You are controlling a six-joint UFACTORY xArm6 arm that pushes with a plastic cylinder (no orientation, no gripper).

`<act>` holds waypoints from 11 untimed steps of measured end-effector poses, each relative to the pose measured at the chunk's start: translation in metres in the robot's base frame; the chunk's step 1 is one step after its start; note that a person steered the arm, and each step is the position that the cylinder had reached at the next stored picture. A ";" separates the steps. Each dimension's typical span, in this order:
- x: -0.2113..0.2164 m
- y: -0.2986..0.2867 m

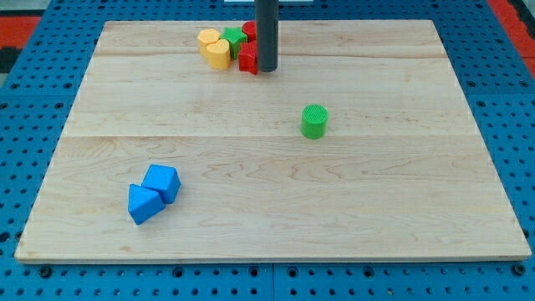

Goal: Place the green circle diagonal to the yellow heart

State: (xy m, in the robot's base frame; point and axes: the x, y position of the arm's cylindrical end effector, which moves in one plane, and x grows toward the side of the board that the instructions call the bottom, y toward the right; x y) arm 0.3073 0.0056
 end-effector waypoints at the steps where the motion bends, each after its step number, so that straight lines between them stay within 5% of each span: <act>1: 0.048 0.089; 2: 0.118 0.105; 4: 0.112 -0.009; 10: 0.049 -0.160; 11: 0.035 -0.151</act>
